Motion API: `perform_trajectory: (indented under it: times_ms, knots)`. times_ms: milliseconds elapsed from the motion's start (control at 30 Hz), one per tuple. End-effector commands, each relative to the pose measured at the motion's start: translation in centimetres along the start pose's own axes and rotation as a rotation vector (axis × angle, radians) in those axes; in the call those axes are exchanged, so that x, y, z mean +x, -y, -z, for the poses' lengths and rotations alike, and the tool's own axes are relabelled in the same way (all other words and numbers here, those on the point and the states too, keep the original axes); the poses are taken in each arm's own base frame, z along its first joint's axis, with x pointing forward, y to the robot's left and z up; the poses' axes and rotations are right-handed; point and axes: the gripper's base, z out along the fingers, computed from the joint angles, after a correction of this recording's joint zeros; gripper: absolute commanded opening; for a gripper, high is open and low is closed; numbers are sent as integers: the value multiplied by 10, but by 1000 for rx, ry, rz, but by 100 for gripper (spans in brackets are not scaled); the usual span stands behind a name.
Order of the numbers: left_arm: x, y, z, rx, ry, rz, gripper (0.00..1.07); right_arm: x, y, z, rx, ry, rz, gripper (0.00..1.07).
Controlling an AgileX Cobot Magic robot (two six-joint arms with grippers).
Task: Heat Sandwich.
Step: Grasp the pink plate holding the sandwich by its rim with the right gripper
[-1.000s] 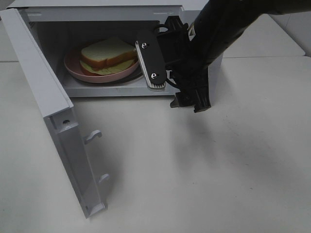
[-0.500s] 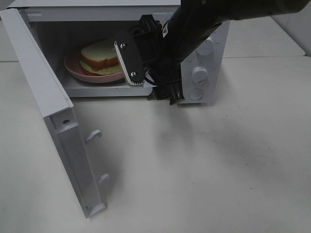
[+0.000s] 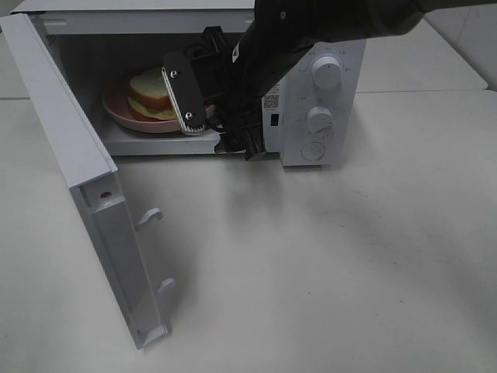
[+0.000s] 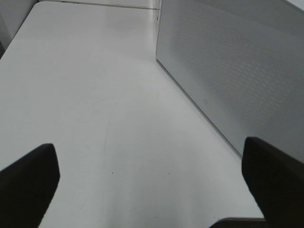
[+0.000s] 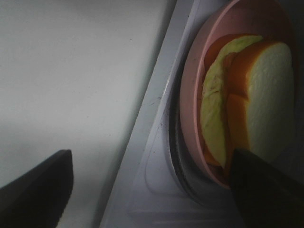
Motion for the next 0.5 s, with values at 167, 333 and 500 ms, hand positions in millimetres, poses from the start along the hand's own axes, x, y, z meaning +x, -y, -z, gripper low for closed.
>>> perform_trajectory:
  times_ms: [167,333,500]
  knots:
    - [0,1,0,5,16,5,99,-1,7,-28,-3,4,-21,85]
    - [0,1,0,5,16,5,99,0,10,-44,-17,0,-24,84]
    - [0,1,0,5,16,5,99,-1,16,-54,-12,-1,-40,83]
